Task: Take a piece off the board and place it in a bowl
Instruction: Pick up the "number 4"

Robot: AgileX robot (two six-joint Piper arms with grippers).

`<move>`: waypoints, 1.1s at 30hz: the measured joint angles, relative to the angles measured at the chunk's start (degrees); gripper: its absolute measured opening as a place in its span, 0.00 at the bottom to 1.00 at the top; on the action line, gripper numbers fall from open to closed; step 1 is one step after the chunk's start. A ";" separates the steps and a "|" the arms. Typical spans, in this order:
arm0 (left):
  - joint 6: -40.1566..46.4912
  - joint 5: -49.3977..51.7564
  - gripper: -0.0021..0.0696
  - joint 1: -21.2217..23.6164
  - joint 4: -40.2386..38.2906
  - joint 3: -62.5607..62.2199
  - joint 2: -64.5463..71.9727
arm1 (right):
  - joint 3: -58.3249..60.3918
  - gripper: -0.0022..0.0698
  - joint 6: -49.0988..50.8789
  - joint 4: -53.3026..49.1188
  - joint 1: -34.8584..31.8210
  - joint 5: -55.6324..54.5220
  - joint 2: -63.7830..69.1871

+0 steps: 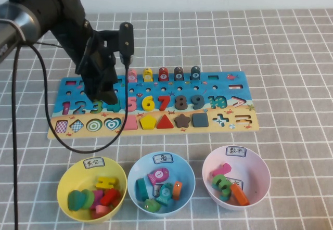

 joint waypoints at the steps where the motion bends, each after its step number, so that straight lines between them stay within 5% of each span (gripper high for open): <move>1: 0.00 0.00 0.60 -0.26 0.00 0.00 0.31 | 0.00 0.01 0.00 0.00 0.00 0.00 0.00; 17: -0.10 0.00 0.61 -0.87 0.36 0.00 3.23 | 0.00 0.01 0.00 0.00 0.00 0.00 0.00; 24: -0.10 0.00 0.72 -0.87 0.73 0.00 3.23 | 0.00 0.01 0.00 0.00 0.00 0.00 0.00; 33: -0.10 0.00 0.73 -0.87 1.63 0.00 3.23 | 0.00 0.01 0.00 0.00 0.00 0.00 0.00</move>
